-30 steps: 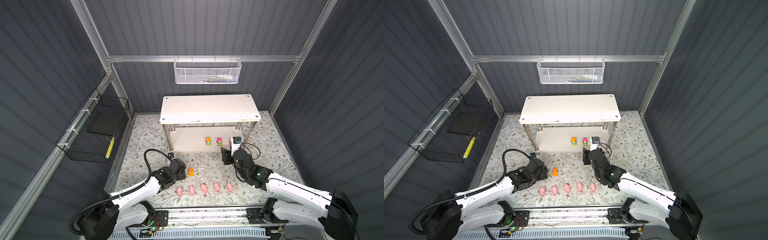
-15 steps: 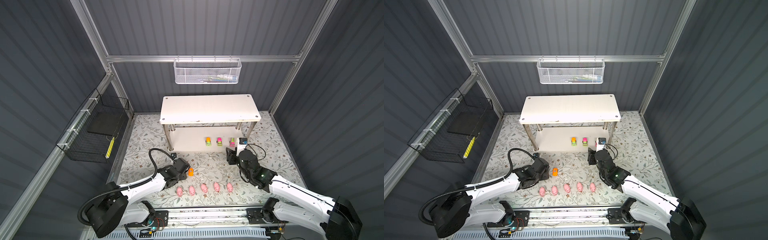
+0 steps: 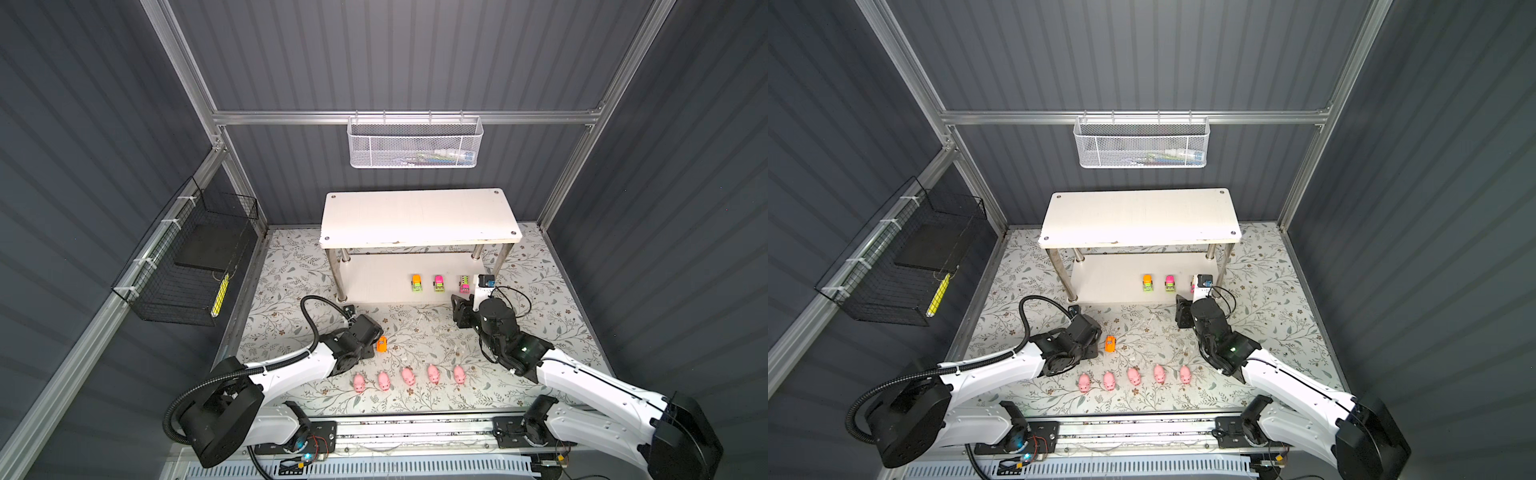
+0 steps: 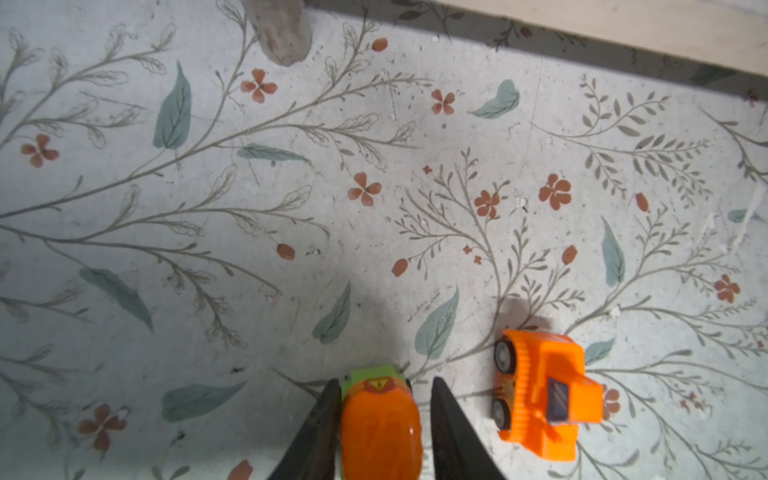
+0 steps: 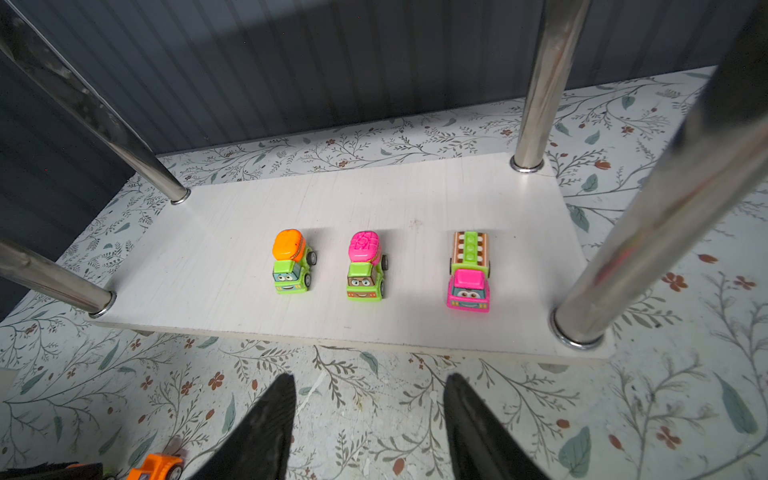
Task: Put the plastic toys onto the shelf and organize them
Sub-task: 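Lift the truck with the left gripper and carry it to the lower shelf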
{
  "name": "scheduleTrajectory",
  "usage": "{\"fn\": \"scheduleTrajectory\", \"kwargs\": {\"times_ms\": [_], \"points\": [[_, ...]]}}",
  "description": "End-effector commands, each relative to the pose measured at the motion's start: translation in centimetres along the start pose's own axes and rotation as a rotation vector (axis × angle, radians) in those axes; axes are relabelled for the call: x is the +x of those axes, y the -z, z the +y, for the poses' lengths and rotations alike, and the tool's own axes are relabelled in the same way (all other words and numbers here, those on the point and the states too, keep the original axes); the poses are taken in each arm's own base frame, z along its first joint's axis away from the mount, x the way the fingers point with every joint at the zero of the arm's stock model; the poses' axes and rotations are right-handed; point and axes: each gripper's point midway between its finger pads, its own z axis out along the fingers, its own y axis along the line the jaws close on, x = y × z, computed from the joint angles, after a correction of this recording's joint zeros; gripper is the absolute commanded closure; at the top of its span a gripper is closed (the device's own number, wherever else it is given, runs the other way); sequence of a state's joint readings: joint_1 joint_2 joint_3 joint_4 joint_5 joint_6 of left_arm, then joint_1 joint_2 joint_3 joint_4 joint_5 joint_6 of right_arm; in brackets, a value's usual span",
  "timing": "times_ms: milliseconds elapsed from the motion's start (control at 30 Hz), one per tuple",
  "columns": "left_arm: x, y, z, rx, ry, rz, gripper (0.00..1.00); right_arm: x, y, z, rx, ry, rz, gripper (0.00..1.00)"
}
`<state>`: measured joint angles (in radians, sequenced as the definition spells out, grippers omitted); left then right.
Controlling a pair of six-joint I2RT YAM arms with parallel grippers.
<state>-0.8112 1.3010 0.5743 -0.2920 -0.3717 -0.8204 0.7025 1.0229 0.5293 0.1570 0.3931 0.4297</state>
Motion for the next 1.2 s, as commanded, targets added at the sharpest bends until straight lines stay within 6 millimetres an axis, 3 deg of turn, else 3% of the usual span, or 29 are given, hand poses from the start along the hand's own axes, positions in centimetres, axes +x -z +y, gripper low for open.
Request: {"fn": "scheduleTrajectory", "kwargs": {"times_ms": [0,667,967,1167], "points": [[-0.6,0.1,-0.4,-0.006,0.008,-0.016,0.65,0.4,-0.3,0.0,-0.007,-0.014,0.010,0.41],[-1.5,1.1,-0.7,-0.002,0.001,-0.030,0.71,1.2,-0.9,-0.4,0.001,-0.033,0.036,0.41],[-5.6,4.1,-2.2,-0.012,-0.070,-0.099,0.72,1.2,-1.0,-0.6,0.003,-0.040,0.036,0.41],[-9.4,5.8,-5.0,0.011,-0.130,-0.167,0.70,1.2,-0.9,-0.7,0.002,-0.044,0.034,0.41]]}}
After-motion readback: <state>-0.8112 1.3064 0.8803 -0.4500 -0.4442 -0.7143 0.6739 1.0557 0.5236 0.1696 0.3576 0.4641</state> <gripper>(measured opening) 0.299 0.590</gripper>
